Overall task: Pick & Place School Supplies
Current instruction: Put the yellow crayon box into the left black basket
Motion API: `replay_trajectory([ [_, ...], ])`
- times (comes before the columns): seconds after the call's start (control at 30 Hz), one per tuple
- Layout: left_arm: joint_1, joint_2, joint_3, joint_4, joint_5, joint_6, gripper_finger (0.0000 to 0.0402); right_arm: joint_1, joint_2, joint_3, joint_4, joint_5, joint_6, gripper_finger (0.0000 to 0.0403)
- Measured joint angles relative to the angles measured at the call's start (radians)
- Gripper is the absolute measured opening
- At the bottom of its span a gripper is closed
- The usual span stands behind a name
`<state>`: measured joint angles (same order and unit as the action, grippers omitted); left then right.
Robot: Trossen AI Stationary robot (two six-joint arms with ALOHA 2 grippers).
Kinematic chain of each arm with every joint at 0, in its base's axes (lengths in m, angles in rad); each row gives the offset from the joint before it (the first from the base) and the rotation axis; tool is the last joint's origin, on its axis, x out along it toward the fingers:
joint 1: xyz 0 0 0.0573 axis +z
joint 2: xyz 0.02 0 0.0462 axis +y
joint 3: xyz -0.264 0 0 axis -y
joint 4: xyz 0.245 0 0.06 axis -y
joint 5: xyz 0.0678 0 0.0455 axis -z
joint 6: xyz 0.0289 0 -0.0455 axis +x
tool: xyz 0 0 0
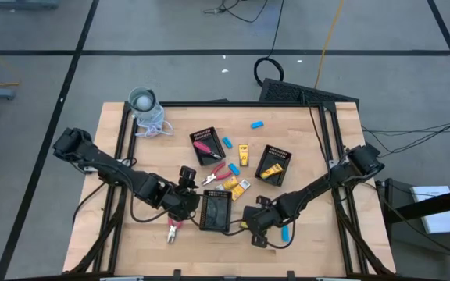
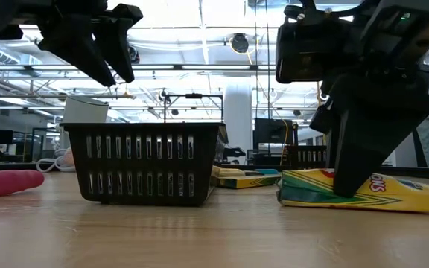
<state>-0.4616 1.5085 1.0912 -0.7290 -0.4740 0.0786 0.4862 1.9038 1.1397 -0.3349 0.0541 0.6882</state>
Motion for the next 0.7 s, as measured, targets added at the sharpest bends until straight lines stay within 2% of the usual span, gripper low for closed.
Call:
replay_trajectory([
  [0.23,0.003,0.000,0.000,-0.001,-0.022,0.005,0.0177,0.004,-0.026,-0.001,0.011,0.009,-0.038,0.0061],
  [0.5,0.003,0.000,0.000,-0.009,-0.028,0.005,0.0177,0.002,-0.114,-0.004,-0.056,0.151,-0.079,0.0061],
  [0.7,0.003,0.000,0.000,-0.029,-0.052,-0.004,0.0177,-0.011,-0.151,-0.004,-0.071,0.202,-0.118,0.0061],
])
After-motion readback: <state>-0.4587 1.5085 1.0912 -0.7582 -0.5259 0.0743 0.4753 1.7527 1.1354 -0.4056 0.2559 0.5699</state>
